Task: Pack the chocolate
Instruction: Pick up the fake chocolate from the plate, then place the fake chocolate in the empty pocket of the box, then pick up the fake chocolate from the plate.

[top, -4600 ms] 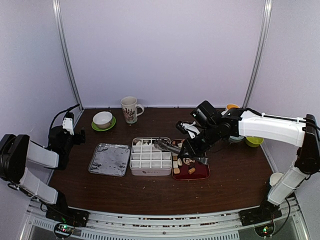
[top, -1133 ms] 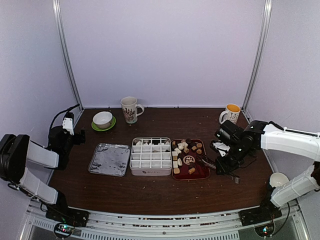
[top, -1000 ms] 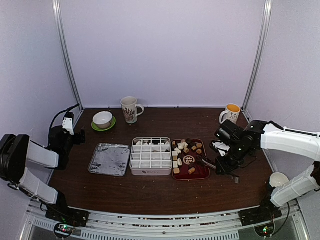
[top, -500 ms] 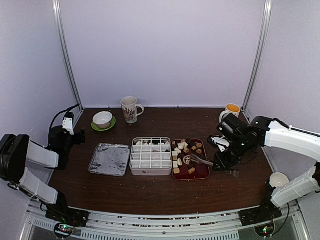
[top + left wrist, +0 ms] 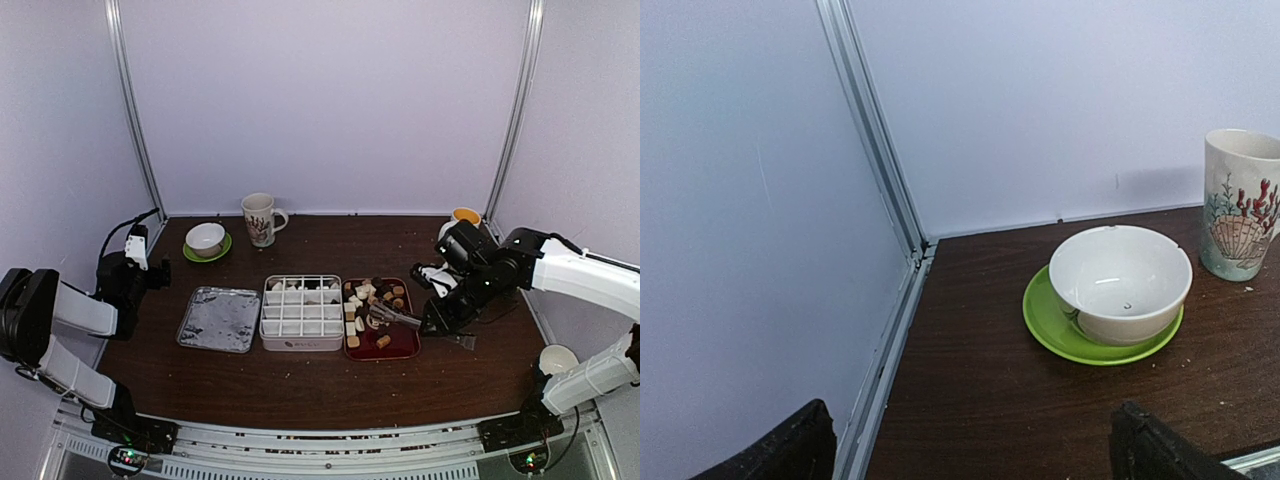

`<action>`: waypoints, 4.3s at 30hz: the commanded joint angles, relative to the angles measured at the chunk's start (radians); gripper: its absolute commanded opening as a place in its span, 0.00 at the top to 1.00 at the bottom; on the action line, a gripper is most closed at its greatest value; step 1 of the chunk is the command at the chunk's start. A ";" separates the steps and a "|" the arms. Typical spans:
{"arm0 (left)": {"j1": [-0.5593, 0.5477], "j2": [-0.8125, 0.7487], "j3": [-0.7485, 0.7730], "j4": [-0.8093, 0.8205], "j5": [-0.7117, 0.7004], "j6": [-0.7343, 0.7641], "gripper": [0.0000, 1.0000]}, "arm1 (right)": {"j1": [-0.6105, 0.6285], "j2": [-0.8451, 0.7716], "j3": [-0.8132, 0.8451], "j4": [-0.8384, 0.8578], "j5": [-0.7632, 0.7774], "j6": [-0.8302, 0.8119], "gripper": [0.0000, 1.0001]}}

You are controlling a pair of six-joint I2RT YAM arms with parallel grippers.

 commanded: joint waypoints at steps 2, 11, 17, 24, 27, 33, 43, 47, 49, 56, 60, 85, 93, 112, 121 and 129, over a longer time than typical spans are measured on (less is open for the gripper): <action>0.008 0.005 -0.004 0.049 0.006 -0.008 0.02 | -0.002 -0.021 0.039 0.068 -0.056 -0.013 0.75; 0.008 0.005 -0.005 0.049 0.006 -0.007 0.02 | 0.012 0.077 0.119 0.219 -0.116 0.025 0.76; 0.007 0.005 -0.005 0.049 0.006 -0.007 0.02 | 0.021 0.163 0.171 0.244 -0.108 0.019 0.77; 0.008 0.005 -0.005 0.049 0.006 -0.007 0.02 | 0.060 0.231 0.218 0.308 -0.156 0.018 0.77; 0.008 0.005 -0.005 0.049 0.006 -0.007 0.02 | 0.075 0.268 0.229 0.339 -0.161 0.027 0.77; 0.007 0.005 -0.005 0.048 0.007 -0.007 0.02 | 0.096 0.348 0.268 0.383 -0.177 0.052 0.78; 0.008 0.005 -0.005 0.049 0.006 -0.007 0.02 | 0.128 0.441 0.329 0.411 -0.175 0.053 0.76; 0.008 0.005 -0.005 0.049 0.006 -0.007 0.02 | 0.129 0.456 0.333 0.412 -0.159 0.052 0.75; 0.007 0.005 -0.005 0.049 0.006 -0.007 0.02 | 0.131 0.461 0.334 0.411 -0.155 0.049 0.75; 0.008 0.005 -0.005 0.049 0.006 -0.007 0.02 | 0.131 0.462 0.332 0.406 -0.139 0.043 0.71; 0.008 0.005 -0.005 0.049 0.007 -0.007 0.02 | 0.132 0.462 0.332 0.404 -0.129 0.041 0.71; 0.008 0.005 -0.005 0.049 0.007 -0.007 0.02 | 0.131 0.367 0.334 0.298 -0.022 -0.012 0.63; 0.007 0.005 -0.005 0.049 0.006 -0.007 0.02 | 0.131 0.180 0.185 0.146 0.066 -0.056 0.64; 0.007 0.005 -0.004 0.049 0.006 -0.007 0.02 | 0.131 -0.035 0.009 -0.170 0.123 -0.011 0.61; 0.007 0.005 -0.005 0.049 0.006 -0.007 0.02 | 0.131 -0.032 -0.047 -0.124 0.078 0.014 0.58; 0.007 0.005 -0.005 0.049 0.007 -0.007 0.02 | 0.131 0.002 -0.044 -0.105 0.088 0.017 0.59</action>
